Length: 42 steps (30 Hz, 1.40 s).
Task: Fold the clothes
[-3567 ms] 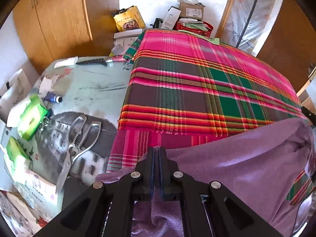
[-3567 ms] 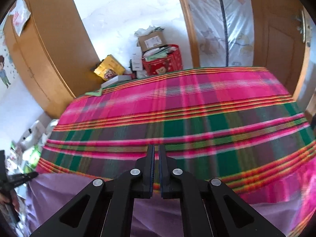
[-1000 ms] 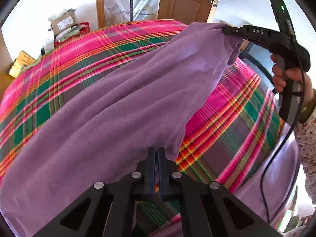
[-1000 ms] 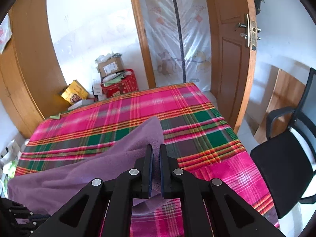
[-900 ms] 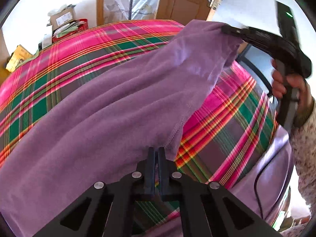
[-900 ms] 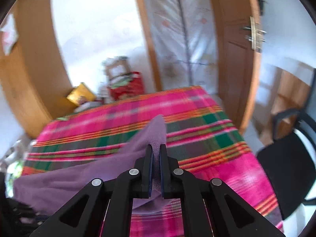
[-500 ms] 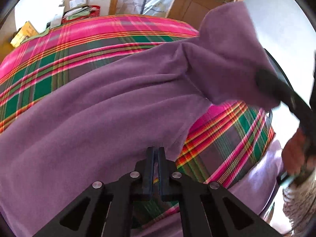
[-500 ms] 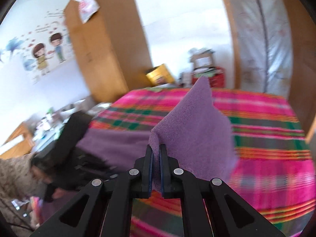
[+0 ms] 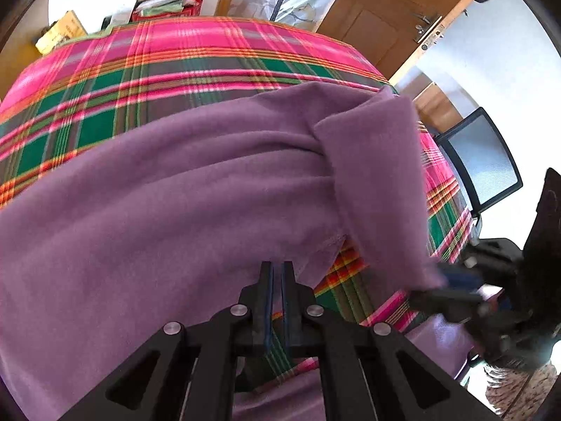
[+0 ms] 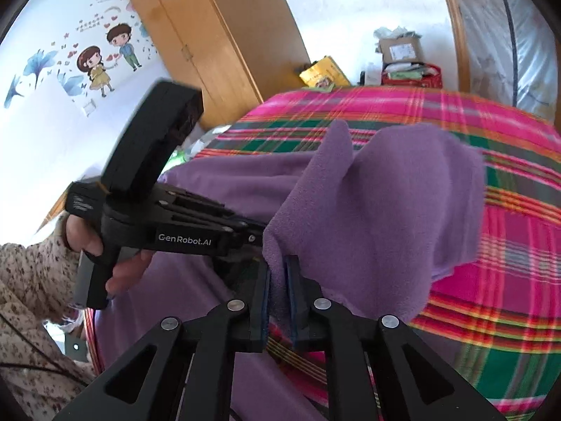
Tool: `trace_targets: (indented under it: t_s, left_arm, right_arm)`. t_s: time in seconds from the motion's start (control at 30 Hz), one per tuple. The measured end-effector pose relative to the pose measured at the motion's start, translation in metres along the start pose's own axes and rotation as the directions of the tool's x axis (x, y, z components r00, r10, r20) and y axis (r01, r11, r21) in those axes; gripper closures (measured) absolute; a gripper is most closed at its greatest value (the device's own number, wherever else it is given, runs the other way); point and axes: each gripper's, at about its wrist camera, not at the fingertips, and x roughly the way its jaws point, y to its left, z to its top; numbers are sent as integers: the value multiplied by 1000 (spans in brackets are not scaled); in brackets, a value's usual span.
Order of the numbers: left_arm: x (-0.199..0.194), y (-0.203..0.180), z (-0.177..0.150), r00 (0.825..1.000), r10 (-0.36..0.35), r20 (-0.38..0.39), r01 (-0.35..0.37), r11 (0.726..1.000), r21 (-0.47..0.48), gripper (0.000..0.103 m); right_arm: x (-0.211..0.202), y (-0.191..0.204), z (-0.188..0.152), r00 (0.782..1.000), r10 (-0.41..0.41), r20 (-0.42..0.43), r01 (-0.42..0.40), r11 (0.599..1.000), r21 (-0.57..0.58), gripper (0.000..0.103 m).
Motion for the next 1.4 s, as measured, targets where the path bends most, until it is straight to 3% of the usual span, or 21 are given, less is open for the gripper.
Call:
trace_targets:
  t_s: [0.1,0.3,0.47,0.6,0.8,0.87,0.93,1.0,1.1,1.17,1.23,1.4]
  left_arm:
    - [-3,-3,-3,1000,8,2,-8,1000,17,99]
    - [-1,-1,-1,1000,1,-3,-1,1000,9,99]
    - [1,0,2,1000,2,-4,-2,1000,9,99]
    - [0,1,2,1000,0,-6,0,1000,6,99]
    - [1,2,1,1000,-8,1,8,1000,-4,99]
    - [1,2,1,1000,-7,5,7,1000,-3,99]
    - [2,2,0,1000,-9,8,9,1000,0,99]
    - [3,3,1,1000,-12,9,12,1000,0,99]
    - [5,4,2,1000,-16,10,16,1000,0,99]
    - [2,6,-1,1000,-17,13,17,1000,4,99]
    - [1,7,-3,1000,-21,16,21,1000,0,99]
    - [0,5,-5,1000,-20,15,20,1000,0,99]
  right_arm:
    - [-25,-14,3,997,-6,75,3,999,38,81]
    - [-57,-48,8,977,-124,175,102,986,131,80]
    - [-56,-95,4,958,-231,171,163,927,339,74]
    - [-35,-99,-2,981,-123,147,56,919,390,74]
    - [-2,-40,2,993,42,108,-61,983,175,74]
    - [6,-24,6,997,49,67,-56,992,111,74]
    - [-1,-15,11,997,24,79,-29,998,62,74]
    - [-19,-18,15,989,-12,149,3,998,60,74]
    - [-40,-48,18,967,-147,209,111,979,173,68]
    - [-43,-73,18,953,-238,189,184,946,267,66]
    - [-32,-94,16,954,-273,122,219,916,335,66]
    - [-4,-115,14,969,-238,60,202,912,358,62]
